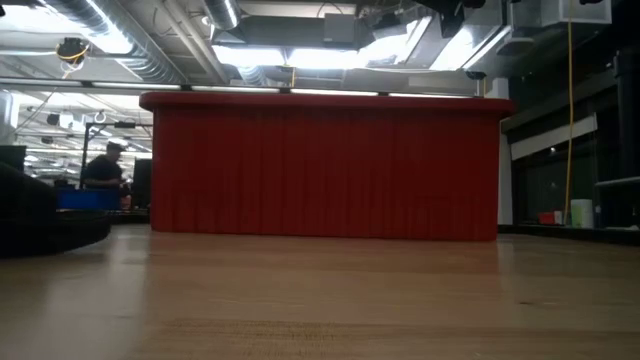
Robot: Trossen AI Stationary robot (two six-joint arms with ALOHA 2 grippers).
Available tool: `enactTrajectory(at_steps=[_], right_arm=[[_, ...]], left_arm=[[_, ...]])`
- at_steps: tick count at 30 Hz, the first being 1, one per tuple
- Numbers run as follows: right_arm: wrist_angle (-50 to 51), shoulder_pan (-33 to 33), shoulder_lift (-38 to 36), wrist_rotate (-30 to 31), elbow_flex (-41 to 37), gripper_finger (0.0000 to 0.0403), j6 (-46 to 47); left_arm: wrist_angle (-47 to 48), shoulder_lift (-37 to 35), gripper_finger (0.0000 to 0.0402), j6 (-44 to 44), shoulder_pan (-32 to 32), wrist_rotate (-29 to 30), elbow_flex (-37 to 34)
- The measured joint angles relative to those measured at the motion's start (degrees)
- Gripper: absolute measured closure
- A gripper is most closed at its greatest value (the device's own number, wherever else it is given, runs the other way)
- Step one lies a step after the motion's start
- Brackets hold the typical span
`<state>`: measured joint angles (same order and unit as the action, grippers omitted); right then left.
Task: Pick and place slides into bin
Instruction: Put the black slide into the red bin
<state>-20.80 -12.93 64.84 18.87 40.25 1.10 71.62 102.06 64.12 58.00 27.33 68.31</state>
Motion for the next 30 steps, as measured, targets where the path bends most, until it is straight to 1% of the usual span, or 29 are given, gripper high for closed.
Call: enactTrajectory(at_steps=[4,9,13,19,21,25,30], right_arm=[[-0.01,-0.01,0.00,0.00,0.00,0.0382,-0.02],[0.01,-0.01,0.00,0.01,0.00,0.0382,0.12],[0.05,-0.01,0.00,-0.01,0.00,0.0382,-0.11],[0.07,0.00,0.00,0.01,0.00,0.0382,-3.10],[0.06,0.00,0.00,0.01,0.00,0.0382,-3.10],[0.03,0.00,0.00,0.01,0.00,0.0382,-3.98],[-0.02,0.00,0.00,0.01,0.00,0.0382,-6.87]], left_arm=[[3.86,-1.09,0.0395,2.39,-0.03,-0.24,1.59],[12.76,-2.59,0.0396,4.11,-0.81,0.84,6.19],[18.22,-3.80,0.0396,5.65,-2.01,5.59,10.66],[18.35,-6.71,0.0397,4.13,-6.40,12.10,15.50],[18.44,-7.49,0.0397,3.30,-8.24,15.17,16.73],[18.42,-8.49,0.0397,-0.10,-12.18,23.90,19.64],[18.43,-8.56,0.0397,-6.57,-17.40,31.15,23.74]])
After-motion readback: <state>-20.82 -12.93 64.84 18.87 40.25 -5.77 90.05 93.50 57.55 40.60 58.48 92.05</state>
